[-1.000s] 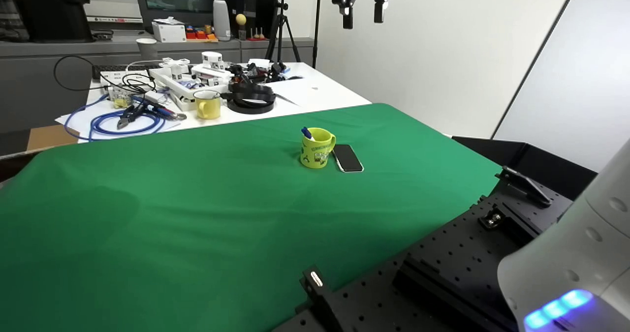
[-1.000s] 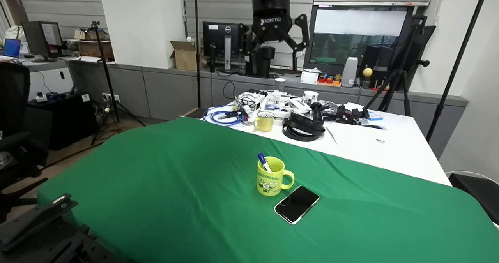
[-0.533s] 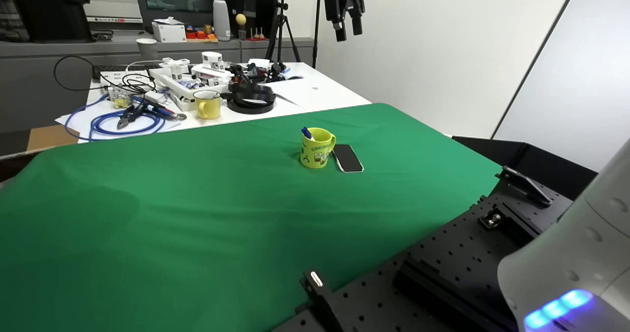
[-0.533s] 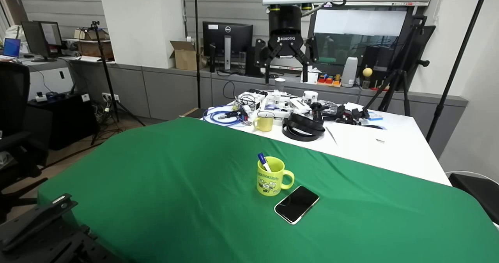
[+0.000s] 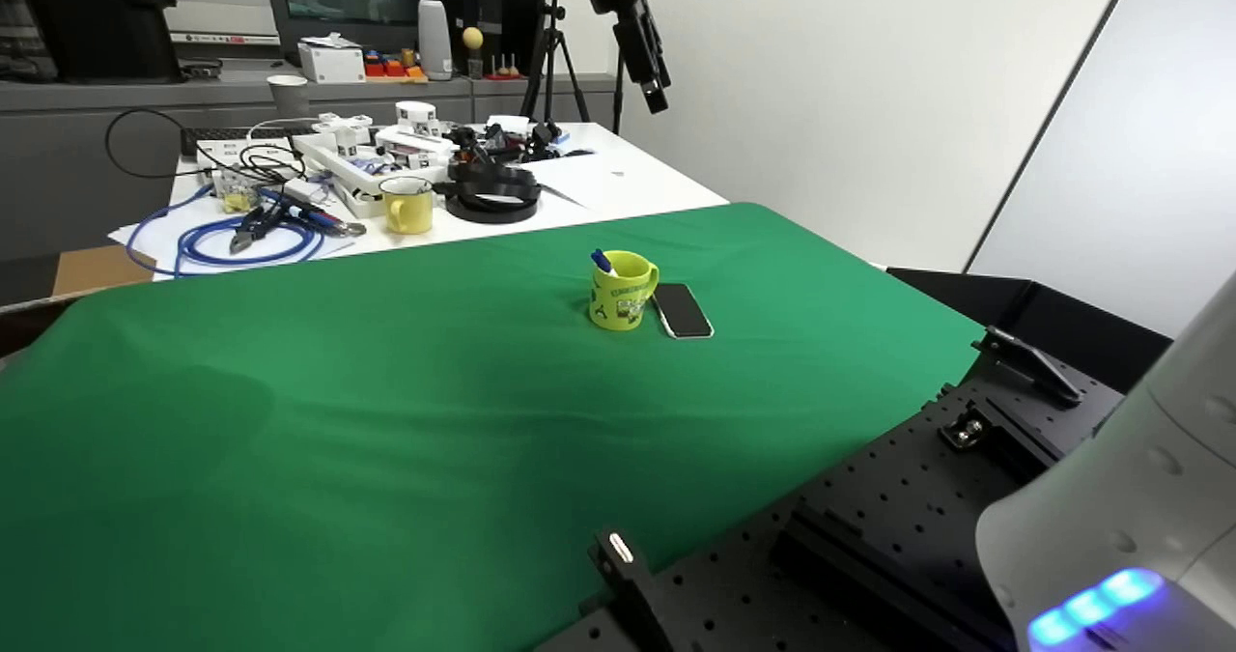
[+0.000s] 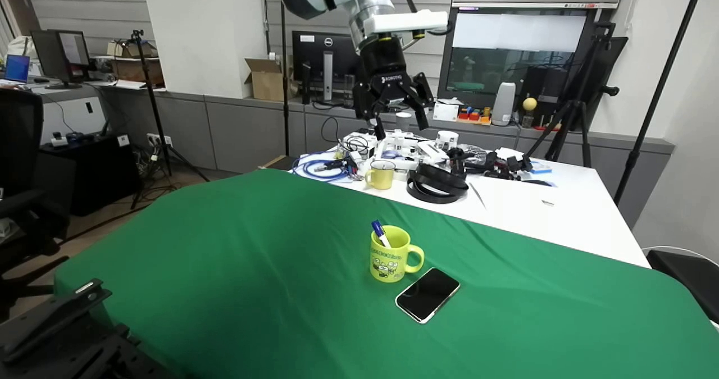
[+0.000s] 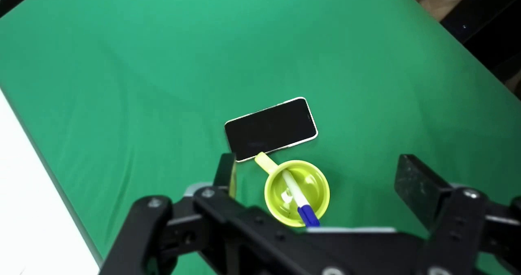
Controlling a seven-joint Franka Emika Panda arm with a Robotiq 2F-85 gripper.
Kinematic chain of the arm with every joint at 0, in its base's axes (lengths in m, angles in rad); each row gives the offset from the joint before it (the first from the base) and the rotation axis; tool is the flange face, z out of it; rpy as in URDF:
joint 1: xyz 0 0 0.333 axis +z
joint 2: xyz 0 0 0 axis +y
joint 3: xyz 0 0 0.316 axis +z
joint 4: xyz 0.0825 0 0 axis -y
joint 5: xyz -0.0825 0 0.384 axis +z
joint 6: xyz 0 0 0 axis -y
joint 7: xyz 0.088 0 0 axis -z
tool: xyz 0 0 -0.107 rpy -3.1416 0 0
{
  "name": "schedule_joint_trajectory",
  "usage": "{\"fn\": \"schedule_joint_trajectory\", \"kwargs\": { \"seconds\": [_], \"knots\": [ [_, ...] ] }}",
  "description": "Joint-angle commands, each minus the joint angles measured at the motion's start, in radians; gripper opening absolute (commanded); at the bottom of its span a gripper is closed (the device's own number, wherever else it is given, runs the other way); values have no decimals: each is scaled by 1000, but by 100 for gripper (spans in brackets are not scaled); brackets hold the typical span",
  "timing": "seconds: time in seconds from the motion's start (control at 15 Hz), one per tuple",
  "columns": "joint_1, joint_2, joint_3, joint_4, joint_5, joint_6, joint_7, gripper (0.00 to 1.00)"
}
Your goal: Remove the marker from the mug and put it on the table
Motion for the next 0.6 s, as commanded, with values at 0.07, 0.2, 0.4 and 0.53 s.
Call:
{"fn": "schedule_joint_trajectory", "kwargs": {
  "seconds": [0.07, 0.2, 0.4, 0.53],
  "knots": [
    [25, 15, 9, -6, -65, -16, -4, 100],
    [36, 21, 12, -11, -81, -21, -5, 100],
    [33, 21, 10, -11, -90, -21, -12, 100],
    [33, 21, 10, -11, -92, -21, -13, 100]
  ]
}}
